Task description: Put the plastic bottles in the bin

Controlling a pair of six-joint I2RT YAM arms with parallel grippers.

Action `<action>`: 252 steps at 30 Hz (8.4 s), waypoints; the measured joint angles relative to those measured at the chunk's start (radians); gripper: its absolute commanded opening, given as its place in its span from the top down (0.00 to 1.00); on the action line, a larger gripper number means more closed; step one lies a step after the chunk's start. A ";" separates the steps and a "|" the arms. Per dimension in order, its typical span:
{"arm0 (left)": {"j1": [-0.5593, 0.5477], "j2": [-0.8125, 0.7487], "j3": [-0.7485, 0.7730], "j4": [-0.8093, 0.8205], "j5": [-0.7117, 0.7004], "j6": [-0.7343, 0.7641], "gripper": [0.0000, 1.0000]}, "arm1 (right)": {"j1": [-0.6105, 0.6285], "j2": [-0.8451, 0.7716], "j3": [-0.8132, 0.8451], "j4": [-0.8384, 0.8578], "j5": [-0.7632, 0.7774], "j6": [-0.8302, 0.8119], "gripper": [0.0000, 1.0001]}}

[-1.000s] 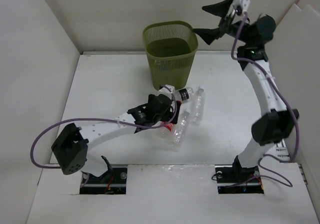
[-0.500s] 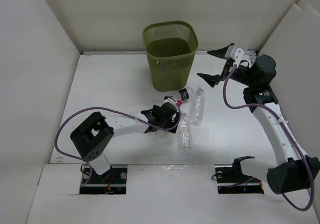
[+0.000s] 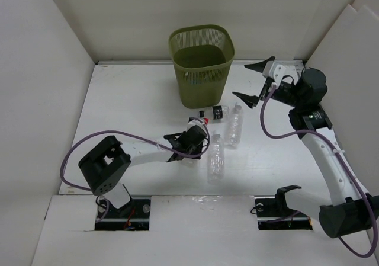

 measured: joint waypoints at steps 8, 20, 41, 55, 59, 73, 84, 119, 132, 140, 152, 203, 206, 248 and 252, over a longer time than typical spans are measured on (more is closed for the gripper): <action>-0.026 -0.306 0.043 -0.281 -0.138 -0.055 1.00 | 0.089 0.049 -0.003 -0.003 -0.005 0.015 0.00; -0.039 -0.684 0.117 0.026 -0.341 0.179 1.00 | 0.211 0.206 0.001 0.521 -0.114 0.480 0.00; -0.037 -0.717 -0.054 0.549 -0.018 0.550 1.00 | 0.377 0.544 0.150 1.233 -0.132 1.186 0.00; -0.037 -0.683 -0.055 0.537 -0.104 0.521 0.00 | 0.397 0.606 0.254 1.227 -0.158 1.220 1.00; -0.037 -0.683 -0.056 0.492 -0.156 0.463 0.00 | 0.319 0.623 0.464 1.045 -0.177 1.042 1.00; -0.038 -0.453 -0.010 0.181 -0.205 0.202 0.00 | 0.066 1.269 1.271 0.641 -0.070 0.790 0.00; -0.080 -0.350 0.109 -0.076 -0.111 -0.009 0.00 | -0.003 1.023 0.941 0.427 -0.037 0.647 0.00; -0.254 0.186 0.217 -0.089 -0.045 -0.397 1.00 | -0.160 0.088 0.127 0.034 -0.016 0.165 0.00; -0.463 -0.195 0.278 -0.381 -0.456 -0.341 1.00 | -0.111 0.091 0.095 0.183 -0.113 0.308 0.00; -0.335 -0.486 0.126 0.111 -0.730 0.080 1.00 | -0.007 0.226 0.005 0.869 -0.187 0.813 0.00; -0.216 -0.528 0.006 0.613 -0.486 0.566 1.00 | 0.172 0.332 0.008 1.056 -0.175 0.932 0.00; -0.206 -0.435 -0.035 0.298 -0.498 0.256 0.00 | 0.027 1.183 0.995 0.802 -0.001 0.850 0.00; -0.174 -0.385 -0.035 0.304 -0.460 0.260 0.00 | 0.015 1.091 0.959 0.761 -0.009 0.818 0.00; -0.083 0.708 1.035 -0.351 -0.071 -0.228 0.12 | -0.406 -0.090 0.208 -0.440 0.320 -0.133 0.00; -0.083 0.721 1.036 -0.336 -0.064 -0.236 0.48 | -0.406 -0.090 0.208 -0.441 0.312 -0.133 0.00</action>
